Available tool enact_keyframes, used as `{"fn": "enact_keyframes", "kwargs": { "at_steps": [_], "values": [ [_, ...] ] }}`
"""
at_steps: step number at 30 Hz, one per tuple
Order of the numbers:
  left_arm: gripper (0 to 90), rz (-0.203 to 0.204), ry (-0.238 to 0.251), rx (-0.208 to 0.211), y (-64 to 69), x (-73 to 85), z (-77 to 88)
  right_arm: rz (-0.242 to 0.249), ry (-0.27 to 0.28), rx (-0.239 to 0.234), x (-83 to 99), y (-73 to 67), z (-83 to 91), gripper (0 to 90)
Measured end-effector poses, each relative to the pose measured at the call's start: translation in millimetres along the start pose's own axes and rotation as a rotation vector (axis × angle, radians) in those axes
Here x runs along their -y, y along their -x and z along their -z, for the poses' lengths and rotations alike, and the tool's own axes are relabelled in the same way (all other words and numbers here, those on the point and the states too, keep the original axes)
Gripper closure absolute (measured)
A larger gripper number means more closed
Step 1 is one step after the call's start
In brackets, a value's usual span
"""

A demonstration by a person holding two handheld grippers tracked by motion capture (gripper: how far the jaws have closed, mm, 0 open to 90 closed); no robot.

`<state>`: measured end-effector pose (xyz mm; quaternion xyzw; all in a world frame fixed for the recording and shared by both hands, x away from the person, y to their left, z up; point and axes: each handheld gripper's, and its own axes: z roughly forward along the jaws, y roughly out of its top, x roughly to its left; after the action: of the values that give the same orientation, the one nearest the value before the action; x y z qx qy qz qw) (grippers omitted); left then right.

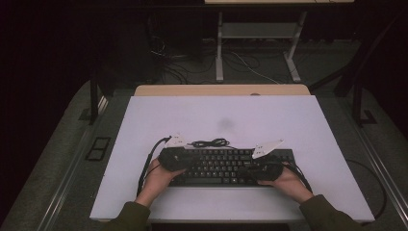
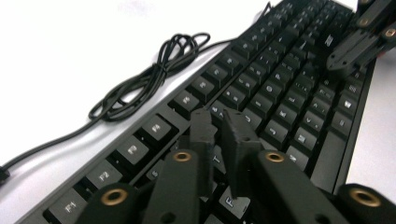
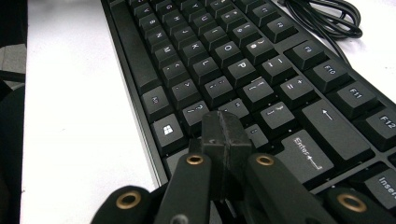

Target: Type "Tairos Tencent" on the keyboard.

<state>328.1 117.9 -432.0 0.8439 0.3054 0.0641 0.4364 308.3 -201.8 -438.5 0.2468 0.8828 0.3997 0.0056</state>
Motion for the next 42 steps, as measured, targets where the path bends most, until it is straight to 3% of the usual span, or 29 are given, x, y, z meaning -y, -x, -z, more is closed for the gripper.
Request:
{"fn": "enact_keyframes", "kwargs": {
  "at_steps": [6,16,24,38,42],
  "values": [
    [89.1,-0.006,-0.040,0.010,0.1,0.5,-2.8,0.000,-0.001,0.001,0.0,-0.3,0.0,89.6],
    [89.1,0.009,-0.041,0.012,1.4,0.9,-4.5,0.000,-0.001,0.002,-0.1,-0.4,0.0,89.6],
    [89.2,-0.012,-0.067,0.014,2.0,1.0,-6.3,0.000,0.000,0.004,-0.1,-0.6,-0.1,89.6],
    [88.8,-0.005,-0.037,0.018,3.7,0.1,-2.5,0.000,-0.001,0.002,-0.1,-0.2,0.0,89.6],
    [84.7,-0.007,-0.017,0.019,4.9,-0.9,2.3,0.000,0.000,0.002,0.0,-0.2,0.0,89.6]
  ]
}}
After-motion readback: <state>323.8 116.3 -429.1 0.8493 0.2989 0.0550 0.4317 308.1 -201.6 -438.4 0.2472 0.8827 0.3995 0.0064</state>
